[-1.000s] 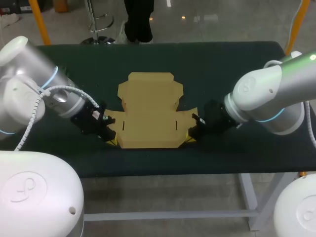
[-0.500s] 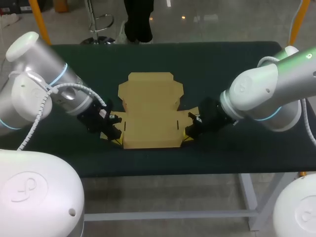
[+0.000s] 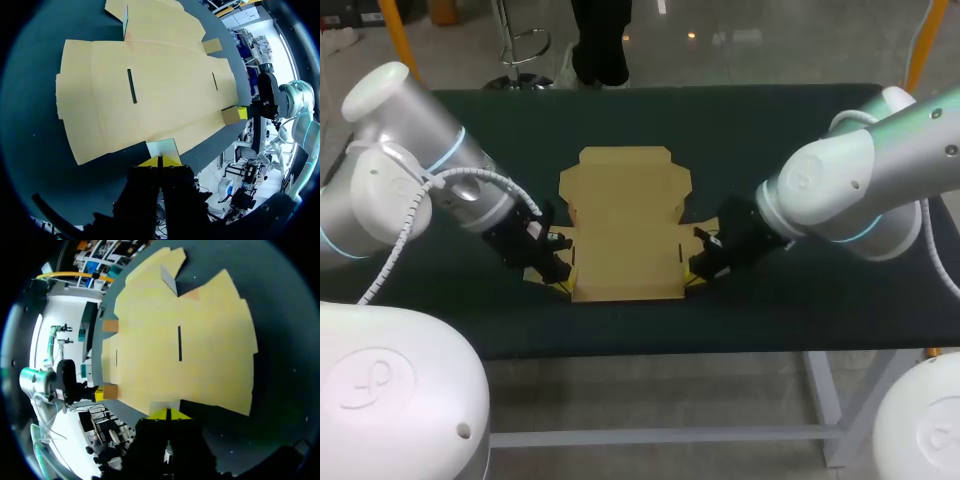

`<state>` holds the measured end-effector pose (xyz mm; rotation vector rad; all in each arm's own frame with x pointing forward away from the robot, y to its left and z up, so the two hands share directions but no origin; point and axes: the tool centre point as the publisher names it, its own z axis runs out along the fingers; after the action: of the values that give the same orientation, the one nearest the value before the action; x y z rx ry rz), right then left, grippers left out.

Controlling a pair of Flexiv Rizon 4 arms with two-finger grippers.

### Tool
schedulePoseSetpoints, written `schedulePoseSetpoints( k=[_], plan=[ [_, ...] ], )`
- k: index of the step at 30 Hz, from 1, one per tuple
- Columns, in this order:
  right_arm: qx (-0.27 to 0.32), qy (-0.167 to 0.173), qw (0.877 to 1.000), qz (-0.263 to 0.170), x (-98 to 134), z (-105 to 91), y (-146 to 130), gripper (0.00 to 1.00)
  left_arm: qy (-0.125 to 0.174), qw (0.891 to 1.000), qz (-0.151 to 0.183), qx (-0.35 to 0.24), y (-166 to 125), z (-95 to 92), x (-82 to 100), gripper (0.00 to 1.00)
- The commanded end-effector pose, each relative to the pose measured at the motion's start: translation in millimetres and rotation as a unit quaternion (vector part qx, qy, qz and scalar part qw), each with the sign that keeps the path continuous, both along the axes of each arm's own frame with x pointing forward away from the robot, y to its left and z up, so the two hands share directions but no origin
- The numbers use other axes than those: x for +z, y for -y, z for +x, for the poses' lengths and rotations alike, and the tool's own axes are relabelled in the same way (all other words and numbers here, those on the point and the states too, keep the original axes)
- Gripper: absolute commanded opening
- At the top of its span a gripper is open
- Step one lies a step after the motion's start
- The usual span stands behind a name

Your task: Assemble the packaging by folding the flat box into shape, placing the metal phone stand inside, and closing the box properly

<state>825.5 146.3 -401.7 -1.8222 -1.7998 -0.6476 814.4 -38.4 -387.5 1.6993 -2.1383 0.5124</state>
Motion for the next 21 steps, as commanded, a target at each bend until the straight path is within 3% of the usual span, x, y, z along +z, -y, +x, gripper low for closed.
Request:
schedulePoseSetpoints(
  k=[1,21],
  plan=[
    [0.006,-0.003,1.0,-0.002,1,2.5,-4,0.0,-0.002,1.0,0.003,-0.002,3,0.7,-0.4,0.0],
    [0.024,-0.007,0.999,-0.024,-4,0.5,-17,0.0,0.006,1.0,0.006,-0.001,13,5.6,-3.1,0.0]
  ],
)
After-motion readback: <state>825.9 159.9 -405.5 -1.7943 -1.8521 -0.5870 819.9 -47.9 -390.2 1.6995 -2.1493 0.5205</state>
